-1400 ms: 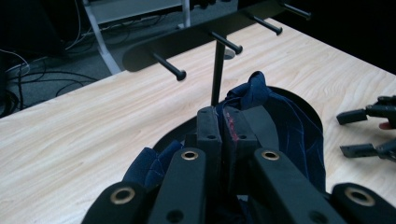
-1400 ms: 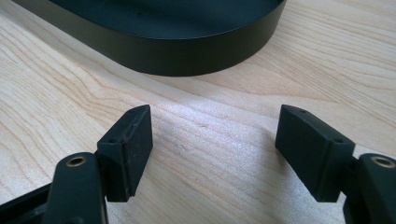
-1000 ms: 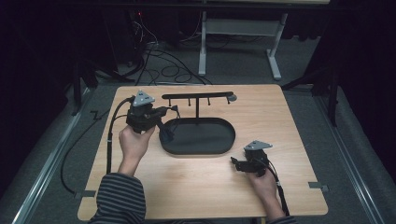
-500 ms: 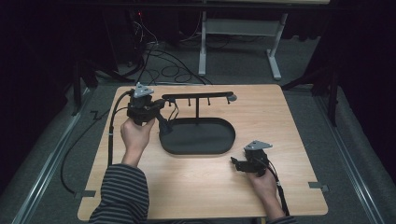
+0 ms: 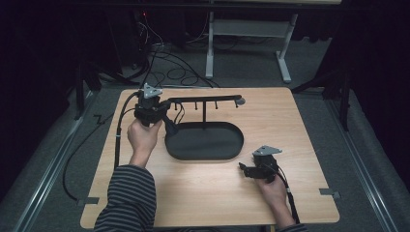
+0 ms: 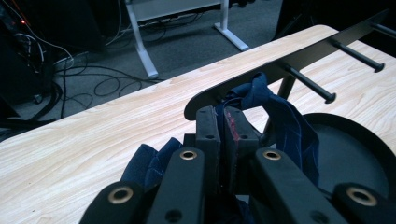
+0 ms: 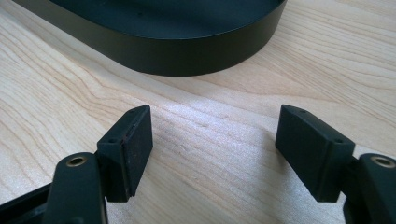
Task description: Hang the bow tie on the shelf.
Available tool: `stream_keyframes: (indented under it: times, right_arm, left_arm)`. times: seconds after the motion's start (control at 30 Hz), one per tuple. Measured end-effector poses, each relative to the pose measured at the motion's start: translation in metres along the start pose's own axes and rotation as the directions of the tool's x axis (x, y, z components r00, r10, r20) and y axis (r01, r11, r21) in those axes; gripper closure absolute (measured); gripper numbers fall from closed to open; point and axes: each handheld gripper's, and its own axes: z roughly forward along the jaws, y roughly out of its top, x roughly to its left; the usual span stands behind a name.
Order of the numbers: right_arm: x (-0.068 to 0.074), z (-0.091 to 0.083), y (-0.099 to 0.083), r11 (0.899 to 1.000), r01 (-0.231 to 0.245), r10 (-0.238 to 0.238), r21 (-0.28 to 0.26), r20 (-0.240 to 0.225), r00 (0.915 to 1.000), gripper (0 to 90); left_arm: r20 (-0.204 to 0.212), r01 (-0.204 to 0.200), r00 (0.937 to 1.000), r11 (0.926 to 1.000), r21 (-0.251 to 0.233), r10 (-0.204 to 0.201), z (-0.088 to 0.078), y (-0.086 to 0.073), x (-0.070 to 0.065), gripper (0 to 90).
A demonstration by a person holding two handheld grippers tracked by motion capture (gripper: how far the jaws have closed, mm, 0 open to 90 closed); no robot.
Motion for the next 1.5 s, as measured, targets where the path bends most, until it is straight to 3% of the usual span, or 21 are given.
stream_keyframes:
  times: [0.4,0.63,0.83,1.0,1.23,1.5]
  right_arm:
    - [0.000,0.000,0.000,1.000,0.001,-0.001,0.000,0.000,1.0000,28.9]
    - [0.000,0.000,0.000,1.000,0.001,-0.001,-0.002,-0.001,1.0000,28.9]
    - [0.000,0.000,0.000,1.000,0.003,-0.003,-0.003,-0.001,1.0000,28.9]
    - [0.000,0.000,0.000,1.000,0.001,-0.001,-0.002,-0.001,1.0000,28.9]
    - [0.000,0.000,0.000,1.000,0.001,-0.001,-0.002,-0.001,1.0000,28.9]
    - [0.000,0.000,0.000,1.000,0.002,-0.002,-0.002,-0.001,1.0000,28.9]
  left_arm:
    - [0.030,0.002,0.9995,0.9995,0.033,-0.003,0.008,-0.002,-0.002,79.1]
    - [0.038,0.001,0.9993,0.9996,0.028,-0.002,0.006,-0.002,-0.004,75.2]
    - [0.043,0.005,0.9990,0.9997,0.022,-0.006,-0.001,-0.003,-0.002,68.9]
    - [0.046,0.034,0.9983,0.9993,0.014,-0.035,-0.007,-0.010,0.002,65.0]
    - [0.047,0.053,0.9975,0.9986,-0.003,-0.053,-0.019,-0.013,0.006,63.7]
    - [0.037,0.044,0.9984,0.9990,-0.006,-0.043,-0.034,-0.021,0.004,59.8]
